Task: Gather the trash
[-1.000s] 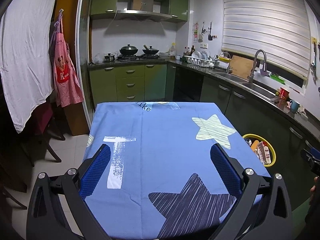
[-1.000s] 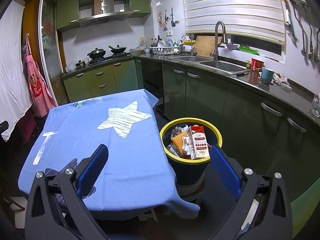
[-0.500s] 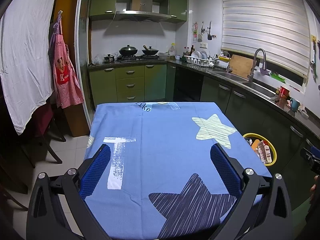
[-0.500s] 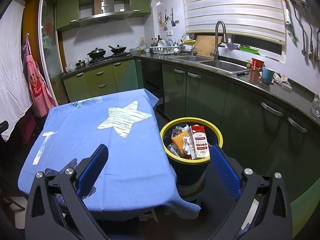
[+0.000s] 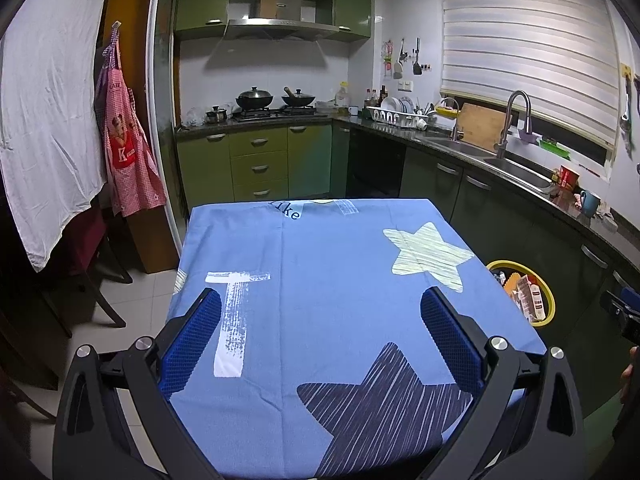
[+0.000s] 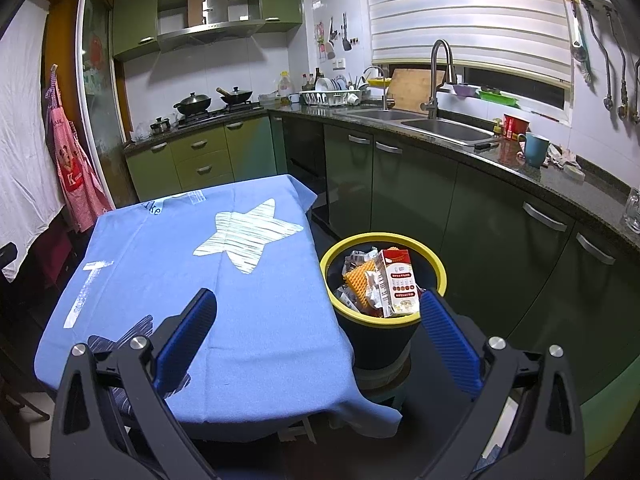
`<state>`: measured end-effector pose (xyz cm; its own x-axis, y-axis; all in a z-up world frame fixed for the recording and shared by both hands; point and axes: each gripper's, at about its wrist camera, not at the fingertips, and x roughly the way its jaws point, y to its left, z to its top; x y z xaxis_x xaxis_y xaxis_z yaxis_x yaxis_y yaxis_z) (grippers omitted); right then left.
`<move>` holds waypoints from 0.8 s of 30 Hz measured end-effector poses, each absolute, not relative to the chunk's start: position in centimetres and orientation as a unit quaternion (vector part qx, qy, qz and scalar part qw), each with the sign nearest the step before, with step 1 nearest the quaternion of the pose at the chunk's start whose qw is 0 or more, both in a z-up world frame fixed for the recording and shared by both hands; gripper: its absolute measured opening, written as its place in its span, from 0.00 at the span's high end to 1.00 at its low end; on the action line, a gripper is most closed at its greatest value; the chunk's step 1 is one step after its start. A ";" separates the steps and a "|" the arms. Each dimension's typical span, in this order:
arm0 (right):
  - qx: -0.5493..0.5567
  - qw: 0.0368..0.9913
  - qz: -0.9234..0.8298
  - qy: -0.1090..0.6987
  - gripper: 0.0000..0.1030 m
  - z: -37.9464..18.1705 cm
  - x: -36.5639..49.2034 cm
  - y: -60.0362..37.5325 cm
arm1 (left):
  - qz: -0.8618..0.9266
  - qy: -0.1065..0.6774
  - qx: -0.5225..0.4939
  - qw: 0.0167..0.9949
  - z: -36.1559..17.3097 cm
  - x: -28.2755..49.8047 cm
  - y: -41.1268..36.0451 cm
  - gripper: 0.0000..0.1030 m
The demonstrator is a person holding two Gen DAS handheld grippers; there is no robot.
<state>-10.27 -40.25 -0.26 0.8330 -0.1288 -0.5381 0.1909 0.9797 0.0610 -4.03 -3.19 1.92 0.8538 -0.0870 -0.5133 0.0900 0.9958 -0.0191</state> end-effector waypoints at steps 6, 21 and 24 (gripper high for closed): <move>0.056 0.955 -0.084 0.278 0.06 -0.6 -10.2 -40.2 | -0.050 0.269 0.006 0.962 1.8 -3.9 -3.4 0.04; 0.057 0.955 -0.083 0.279 0.06 -0.9 -10.0 -40.3 | -0.051 0.270 0.007 0.962 1.6 -3.8 -3.5 0.04; 0.056 0.955 -0.083 0.280 0.06 -0.9 -10.0 -40.3 | -0.053 0.270 0.008 0.961 1.5 -3.8 -3.5 0.04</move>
<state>-10.01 -40.26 -0.88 0.8300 -0.1271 -0.5431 0.1894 0.9800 0.0602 -3.81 -3.54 1.51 0.8489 -0.0972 -0.5196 0.1060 0.9943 -0.0128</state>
